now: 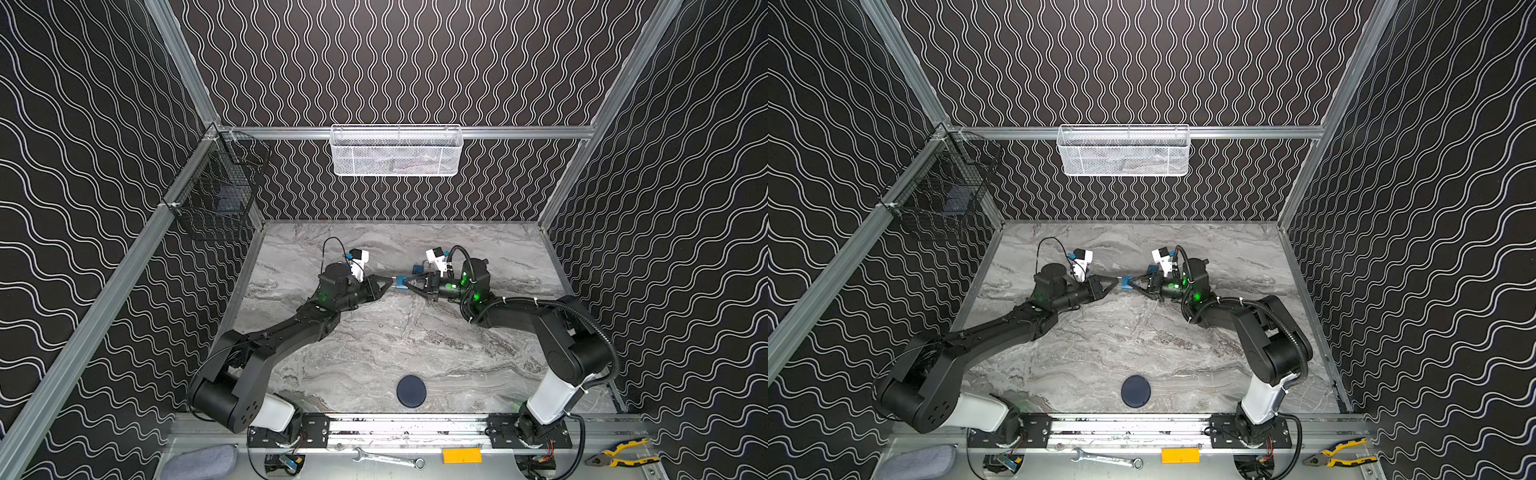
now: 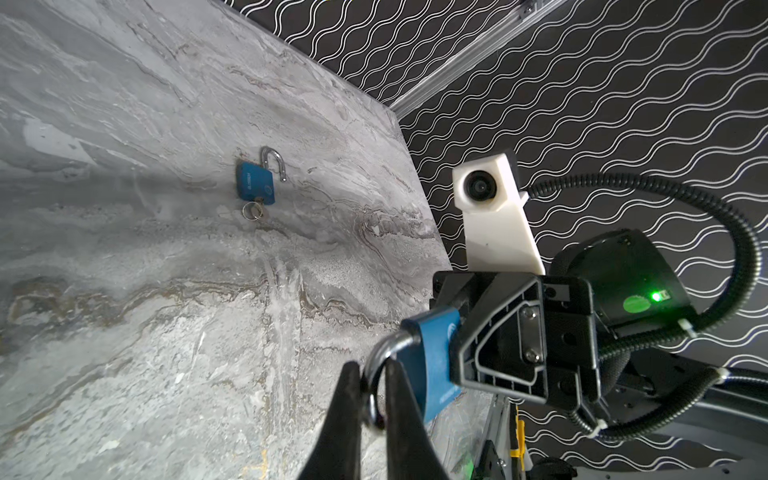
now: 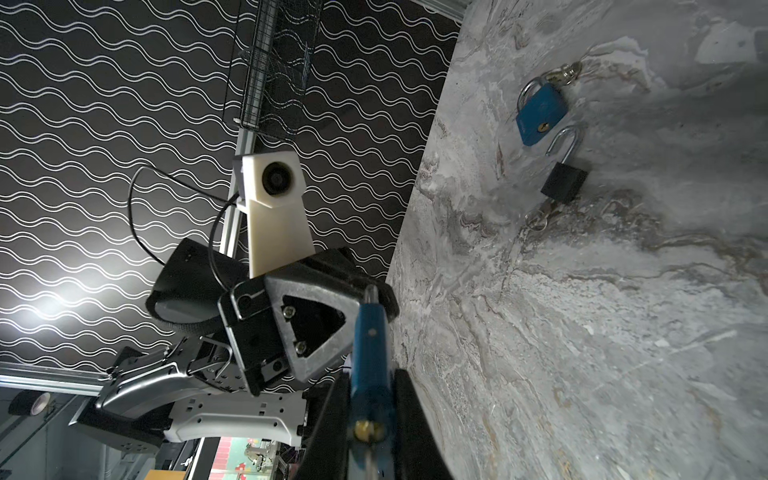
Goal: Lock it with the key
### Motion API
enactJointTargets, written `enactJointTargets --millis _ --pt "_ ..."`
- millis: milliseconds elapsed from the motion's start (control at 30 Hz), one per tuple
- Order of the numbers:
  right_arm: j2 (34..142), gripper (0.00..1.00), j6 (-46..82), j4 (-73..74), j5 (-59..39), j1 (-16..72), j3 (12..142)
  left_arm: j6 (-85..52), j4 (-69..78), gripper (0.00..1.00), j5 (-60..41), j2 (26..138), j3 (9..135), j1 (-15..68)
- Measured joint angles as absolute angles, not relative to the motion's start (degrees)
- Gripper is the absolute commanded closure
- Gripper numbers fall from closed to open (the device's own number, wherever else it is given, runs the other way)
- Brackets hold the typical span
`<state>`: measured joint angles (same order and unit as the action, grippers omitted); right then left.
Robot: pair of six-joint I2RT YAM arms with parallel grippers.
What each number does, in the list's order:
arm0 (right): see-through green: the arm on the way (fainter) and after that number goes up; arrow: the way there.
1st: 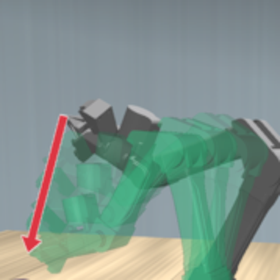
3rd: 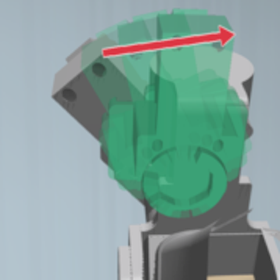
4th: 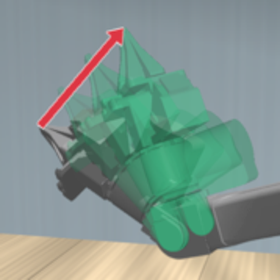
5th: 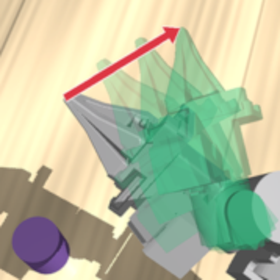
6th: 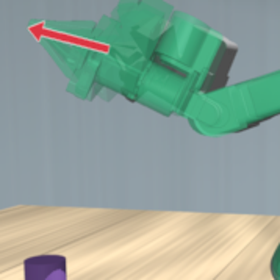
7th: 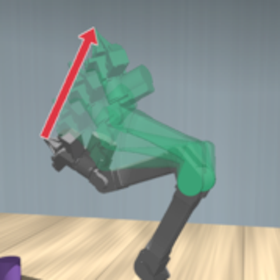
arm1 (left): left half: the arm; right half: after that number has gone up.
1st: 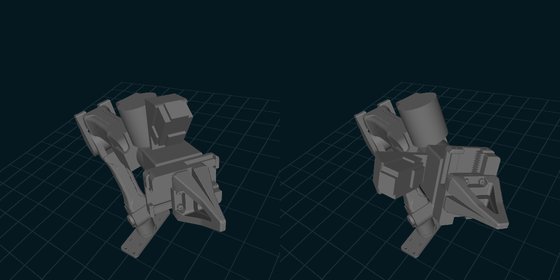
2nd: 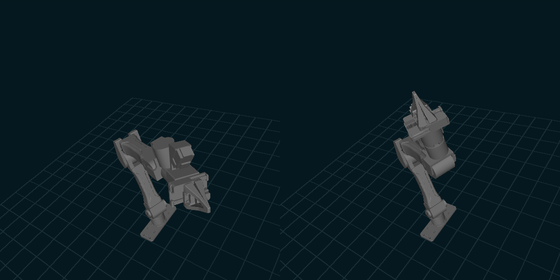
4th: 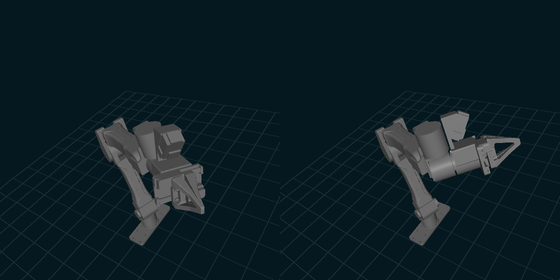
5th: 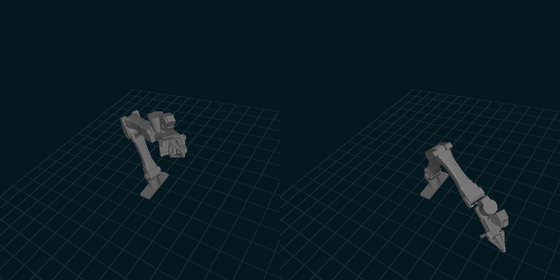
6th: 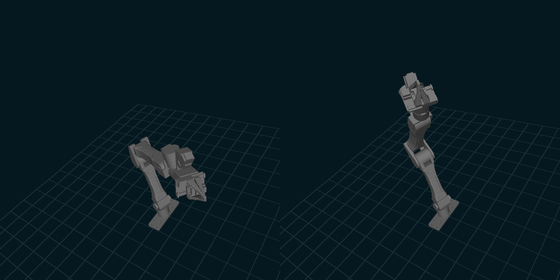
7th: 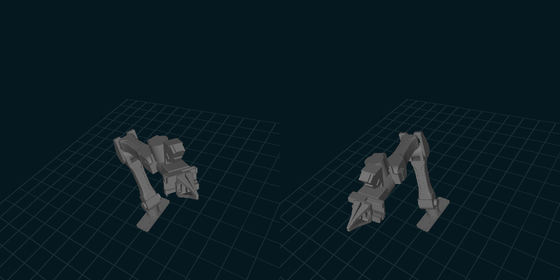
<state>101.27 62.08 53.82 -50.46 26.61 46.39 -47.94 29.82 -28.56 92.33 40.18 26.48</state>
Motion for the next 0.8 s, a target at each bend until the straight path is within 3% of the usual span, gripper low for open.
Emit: enactJointTargets --millis 467,800 --pt "102.1 0.99 63.5 56.4 -50.0 26.7 46.0 -49.1 29.1 1.0 -29.4 92.8 40.6 25.6" --pt "100.1 0.71 64.5 57.5 -49.6 25.7 43.6 -45.8 24.1 1.0 -37.6 93.2 43.2 23.6"
